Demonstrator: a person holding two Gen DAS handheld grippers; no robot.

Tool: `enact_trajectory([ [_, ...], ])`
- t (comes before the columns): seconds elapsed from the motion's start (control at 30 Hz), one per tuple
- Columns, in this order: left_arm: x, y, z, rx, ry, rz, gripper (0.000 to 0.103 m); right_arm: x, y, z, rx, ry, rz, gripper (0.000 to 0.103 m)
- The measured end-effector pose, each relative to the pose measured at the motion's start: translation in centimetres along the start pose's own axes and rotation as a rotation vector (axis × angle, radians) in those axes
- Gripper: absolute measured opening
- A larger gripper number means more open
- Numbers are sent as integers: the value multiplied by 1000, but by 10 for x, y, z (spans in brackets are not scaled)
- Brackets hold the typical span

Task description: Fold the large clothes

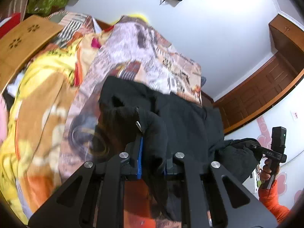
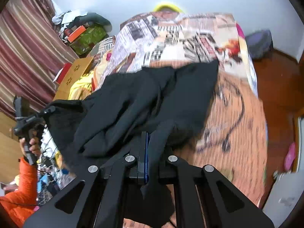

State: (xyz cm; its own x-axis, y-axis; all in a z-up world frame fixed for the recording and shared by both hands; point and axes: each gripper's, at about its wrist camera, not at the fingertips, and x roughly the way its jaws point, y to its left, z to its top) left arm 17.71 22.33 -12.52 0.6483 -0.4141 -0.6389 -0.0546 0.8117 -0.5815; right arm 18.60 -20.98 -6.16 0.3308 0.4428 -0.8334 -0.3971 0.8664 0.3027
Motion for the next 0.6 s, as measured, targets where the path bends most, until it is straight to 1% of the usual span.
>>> enact_trajectory([
  [0.07, 3, -4, 16, 6, -14, 3, 15, 8, -1, 20, -4, -9, -7, 5],
  [0.17, 12, -4, 41, 24, -53, 43, 15, 20, -7, 47, 5, -24, -26, 4],
  [0.27, 29, 11, 65, -12, -76, 73, 15, 39, -25, 73, 42, -27, -38, 4],
  [0.33, 49, 25, 83, -40, -83, 127, 15, 52, -38, 84, 65, -27, -57, 4],
  [0.37, 56, 31, 86, -49, -79, 140, 15, 61, -49, 90, 84, -25, -68, 4],
  [0.43, 80, 47, 96, -67, -62, 194, 15, 74, -71, 99, 135, -15, -70, 4],
  [0.5, 108, 63, 103, -82, -35, 244, 15, 88, -95, 107, 195, -1, -55, 4],
  [0.6, 154, 87, 107, -107, 25, 279, 16, 117, -131, 106, 277, 32, -15, 4],
])
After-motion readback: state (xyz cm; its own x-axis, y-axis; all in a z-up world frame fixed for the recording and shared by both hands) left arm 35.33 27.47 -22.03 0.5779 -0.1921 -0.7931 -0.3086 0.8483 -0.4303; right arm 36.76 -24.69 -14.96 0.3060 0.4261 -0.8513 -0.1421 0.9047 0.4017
